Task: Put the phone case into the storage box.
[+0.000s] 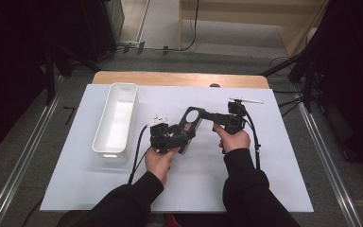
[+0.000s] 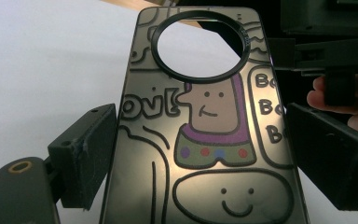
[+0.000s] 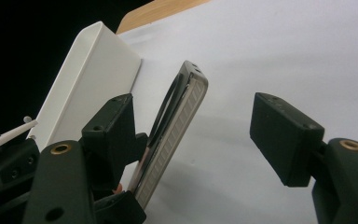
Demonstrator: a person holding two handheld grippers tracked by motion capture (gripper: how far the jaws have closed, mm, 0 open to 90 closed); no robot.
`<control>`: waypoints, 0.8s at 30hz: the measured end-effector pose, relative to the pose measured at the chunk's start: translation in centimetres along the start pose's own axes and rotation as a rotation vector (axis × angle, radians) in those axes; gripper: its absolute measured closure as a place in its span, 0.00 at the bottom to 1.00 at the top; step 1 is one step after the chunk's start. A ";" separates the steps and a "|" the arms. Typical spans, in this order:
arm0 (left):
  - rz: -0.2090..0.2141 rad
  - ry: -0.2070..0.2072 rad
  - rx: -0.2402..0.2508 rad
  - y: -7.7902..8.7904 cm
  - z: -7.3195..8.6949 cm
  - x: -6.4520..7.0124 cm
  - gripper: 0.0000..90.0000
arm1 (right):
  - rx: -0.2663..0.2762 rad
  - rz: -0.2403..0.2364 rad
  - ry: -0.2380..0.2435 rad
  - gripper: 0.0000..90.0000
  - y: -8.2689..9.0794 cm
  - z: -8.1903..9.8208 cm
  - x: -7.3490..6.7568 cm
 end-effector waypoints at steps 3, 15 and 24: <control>-0.001 0.001 -0.003 -0.1 0.1 0.0 0.12 | -0.003 0.000 -0.024 0.33 -0.1 -0.2 0.2; 0.004 0.001 -0.005 -0.1 0.1 0.1 0.12 | -0.013 0.009 -0.060 0.39 -0.5 -0.7 0.5; 0.001 0.004 -0.002 -0.1 0.1 0.0 0.12 | -0.023 0.012 -0.070 0.40 -1.3 -1.1 0.2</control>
Point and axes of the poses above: each handheld gripper's, and its own axes: y roughly backward along the jaws, z roughly out of its underside, x roughly to its right, the point moved 7 cm from there along -y, roughly forward along the jaws, and after that the axes turned 7 degrees about -z, right-handed, at the moved point
